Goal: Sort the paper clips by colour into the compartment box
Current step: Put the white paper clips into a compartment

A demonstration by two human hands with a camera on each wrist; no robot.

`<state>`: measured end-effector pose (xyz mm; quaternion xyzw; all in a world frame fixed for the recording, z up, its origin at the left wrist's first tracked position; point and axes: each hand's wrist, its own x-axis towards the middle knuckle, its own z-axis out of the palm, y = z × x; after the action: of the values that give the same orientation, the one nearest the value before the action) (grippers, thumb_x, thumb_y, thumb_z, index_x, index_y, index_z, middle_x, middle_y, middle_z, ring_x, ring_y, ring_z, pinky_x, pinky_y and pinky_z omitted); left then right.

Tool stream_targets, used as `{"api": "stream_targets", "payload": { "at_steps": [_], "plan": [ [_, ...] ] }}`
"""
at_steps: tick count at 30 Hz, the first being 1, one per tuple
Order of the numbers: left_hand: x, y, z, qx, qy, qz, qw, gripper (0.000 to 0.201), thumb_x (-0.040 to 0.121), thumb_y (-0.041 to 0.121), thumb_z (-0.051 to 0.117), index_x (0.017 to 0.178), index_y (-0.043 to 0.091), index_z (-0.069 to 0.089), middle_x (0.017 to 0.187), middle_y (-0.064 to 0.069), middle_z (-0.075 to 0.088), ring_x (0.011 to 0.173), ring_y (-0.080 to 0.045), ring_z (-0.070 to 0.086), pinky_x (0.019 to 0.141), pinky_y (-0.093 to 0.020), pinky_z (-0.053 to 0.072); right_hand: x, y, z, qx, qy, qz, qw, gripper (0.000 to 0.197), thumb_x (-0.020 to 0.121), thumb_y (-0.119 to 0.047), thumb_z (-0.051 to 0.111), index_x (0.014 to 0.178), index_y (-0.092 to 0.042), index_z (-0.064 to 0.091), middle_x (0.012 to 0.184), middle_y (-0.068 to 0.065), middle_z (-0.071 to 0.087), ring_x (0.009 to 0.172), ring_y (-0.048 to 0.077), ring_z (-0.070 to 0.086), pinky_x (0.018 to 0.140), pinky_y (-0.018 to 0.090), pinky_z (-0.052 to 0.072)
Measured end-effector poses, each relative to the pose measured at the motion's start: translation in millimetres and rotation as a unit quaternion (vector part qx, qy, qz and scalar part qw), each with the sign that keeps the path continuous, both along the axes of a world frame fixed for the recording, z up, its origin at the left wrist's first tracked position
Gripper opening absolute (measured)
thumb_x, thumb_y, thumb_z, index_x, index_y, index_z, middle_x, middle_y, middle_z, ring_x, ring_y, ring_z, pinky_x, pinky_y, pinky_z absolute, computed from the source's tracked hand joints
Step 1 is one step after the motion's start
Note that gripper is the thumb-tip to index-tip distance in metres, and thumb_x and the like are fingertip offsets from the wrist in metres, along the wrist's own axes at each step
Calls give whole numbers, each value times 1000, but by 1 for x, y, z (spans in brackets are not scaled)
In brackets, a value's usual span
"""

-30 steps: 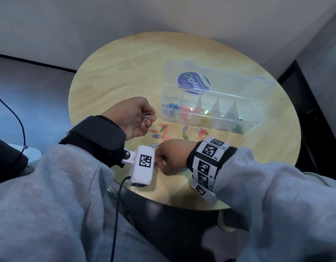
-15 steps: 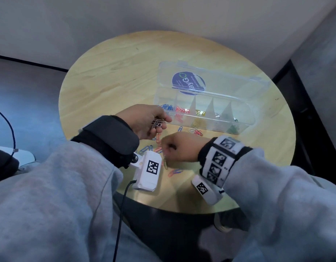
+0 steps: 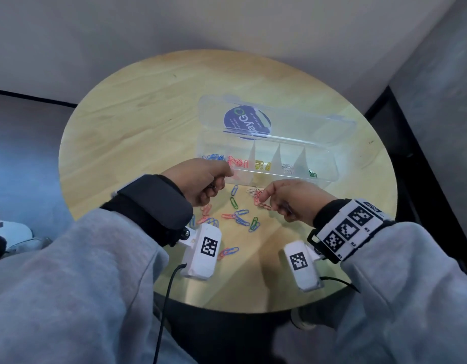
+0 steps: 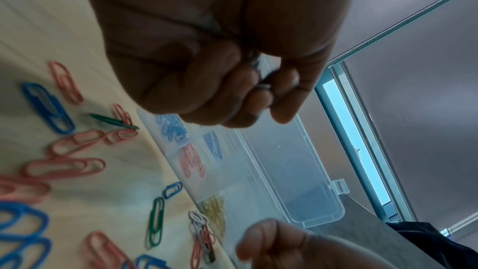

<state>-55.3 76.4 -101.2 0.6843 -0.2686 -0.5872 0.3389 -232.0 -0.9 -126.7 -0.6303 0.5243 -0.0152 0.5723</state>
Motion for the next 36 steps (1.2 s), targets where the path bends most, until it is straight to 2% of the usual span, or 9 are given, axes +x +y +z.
{"api": "stream_targets", "payload": {
  "at_steps": [2, 4, 8, 17, 24, 26, 28, 32, 36],
  "plan": [
    [0, -1, 0, -2, -3, 0, 1000, 41, 87, 16, 53, 51, 18, 34, 48, 3, 34, 43, -9, 22, 37, -15, 14, 3, 2, 4, -119, 80, 63, 988, 18, 91, -13, 47, 88, -20, 63, 57, -7, 42, 50, 10, 38, 43, 18, 29],
    [0, -1, -1, -4, -10, -7, 1000, 35, 86, 12, 53, 55, 17, 38, 44, 4, 37, 39, -8, 24, 36, -13, 15, 8, 2, 4, -260, 181, 170, 933, 21, 91, -29, 54, 110, -30, 61, 67, -14, 48, 71, 12, 50, 58, 16, 37],
    [3, -1, -2, -9, -11, -7, 1000, 31, 85, 6, 51, 57, 17, 42, 42, 5, 41, 31, -5, 30, 37, -12, 18, 20, -1, -4, -337, 275, 233, 870, 34, 91, -31, 50, 124, -35, 54, 121, -3, 60, 110, 20, 57, 80, 26, 40],
    [5, 1, -5, -10, -13, 0, 1000, 32, 86, 2, 47, 60, 18, 37, 55, -1, 43, 30, -4, 33, 36, -11, 21, 31, -3, -17, -340, 297, 238, 860, 6, 85, -21, 51, 83, -24, 56, 98, -1, 62, 88, 21, 58, 69, 26, 42],
    [1, 1, -5, -7, -24, -10, 1000, 27, 85, 0, 45, 67, 19, 40, 56, -2, 46, 35, -5, 35, 39, -14, 22, 32, 0, -15, -329, 321, 271, 846, 18, 84, -17, 46, 91, -16, 63, 93, 2, 63, 87, 23, 60, 75, 30, 50],
    [1, 1, -5, -6, -24, -13, 1000, 27, 86, 0, 45, 67, 19, 40, 57, -2, 46, 35, -5, 35, 39, -14, 22, 28, -2, -14, -307, 307, 274, 858, 16, 86, -19, 49, 89, -14, 64, 91, 1, 62, 89, 22, 60, 77, 30, 49],
    [1, 0, -5, -3, -18, -16, 1000, 25, 87, 1, 43, 70, 19, 41, 58, -2, 46, 35, -5, 36, 38, -13, 24, 22, -3, -11, -250, 246, 233, 907, 7, 83, -18, 56, 80, -16, 62, 82, -1, 61, 82, 19, 59, 74, 28, 49],
    [-1, -1, -2, 4, 8, -19, 1000, 21, 89, 3, 39, 77, 17, 49, 62, -2, 46, 34, -3, 39, 35, -11, 29, 10, -6, -3, -104, 127, 122, 979, 17, 86, -13, 53, 70, -14, 58, 60, -1, 57, 53, 15, 48, 48, 22, 36],
    [-1, -1, -2, 5, 51, -2, 999, 17, 92, 9, 42, 82, 14, 55, 66, -2, 50, 41, -4, 46, 36, -9, 36, 1, -11, 3, 40, -30, -21, 999, 24, 88, 4, 40, 67, -8, 44, 63, 10, 56, 41, 13, 54, 37, 19, 32]
  ]
}}
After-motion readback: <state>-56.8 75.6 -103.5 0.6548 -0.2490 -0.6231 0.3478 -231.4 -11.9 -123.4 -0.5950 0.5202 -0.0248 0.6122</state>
